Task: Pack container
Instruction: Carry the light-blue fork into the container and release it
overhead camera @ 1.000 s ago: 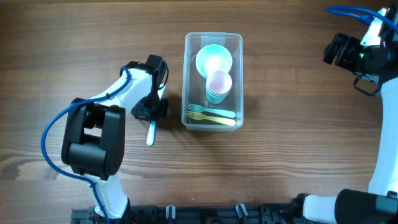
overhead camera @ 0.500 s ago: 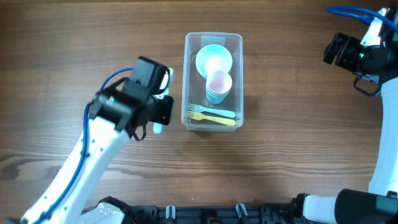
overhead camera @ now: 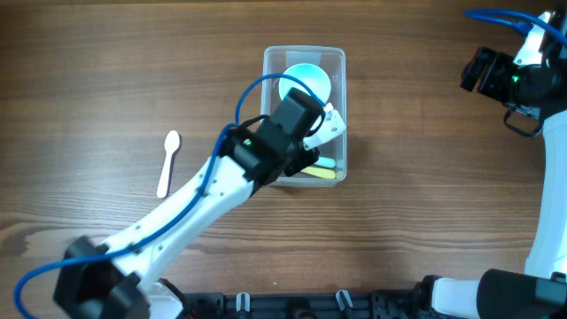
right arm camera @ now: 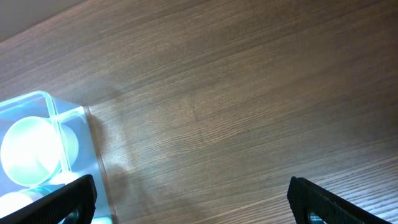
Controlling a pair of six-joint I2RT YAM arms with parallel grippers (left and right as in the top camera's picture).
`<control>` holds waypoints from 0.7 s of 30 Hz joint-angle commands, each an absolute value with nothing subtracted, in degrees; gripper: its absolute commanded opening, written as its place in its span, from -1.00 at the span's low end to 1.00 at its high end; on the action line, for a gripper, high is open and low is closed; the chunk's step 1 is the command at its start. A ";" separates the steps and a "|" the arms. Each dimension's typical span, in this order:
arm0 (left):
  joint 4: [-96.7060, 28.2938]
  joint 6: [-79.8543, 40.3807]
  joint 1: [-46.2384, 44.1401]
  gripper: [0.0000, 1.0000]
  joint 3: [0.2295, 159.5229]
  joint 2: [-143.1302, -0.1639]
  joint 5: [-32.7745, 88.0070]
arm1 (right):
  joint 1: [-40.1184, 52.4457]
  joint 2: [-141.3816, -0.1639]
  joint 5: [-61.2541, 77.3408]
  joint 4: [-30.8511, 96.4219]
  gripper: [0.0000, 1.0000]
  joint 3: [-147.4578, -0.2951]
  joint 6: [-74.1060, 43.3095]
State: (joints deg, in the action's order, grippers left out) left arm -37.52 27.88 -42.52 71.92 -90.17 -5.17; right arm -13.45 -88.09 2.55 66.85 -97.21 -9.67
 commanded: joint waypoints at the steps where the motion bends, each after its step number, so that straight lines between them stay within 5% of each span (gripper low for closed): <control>1: -40.05 37.01 -43.77 -0.92 72.12 -92.33 -5.89 | -13.47 -88.77 3.03 66.70 0.99 -96.90 -10.66; 9: -45.91 41.41 -45.58 -0.92 72.12 -94.41 -5.91 | -13.47 -88.77 3.03 66.70 0.99 -96.90 -10.66; 11: -45.23 41.12 -45.58 -0.70 72.12 -94.56 -5.91 | -13.47 -88.77 3.03 66.70 0.99 -96.90 -10.66; 12: -43.86 39.22 -45.58 -0.16 72.12 -94.52 -6.13 | -13.47 -88.77 3.03 66.70 1.00 -96.90 -10.63; 13: -42.59 37.15 -45.58 0.99 72.14 -94.35 -7.20 | -13.47 -88.77 3.03 66.70 0.99 -96.90 -10.66; 21: -49.28 12.99 -43.46 0.99 77.28 -81.41 -21.28 | -13.47 -88.77 3.03 66.70 1.00 -96.90 -10.66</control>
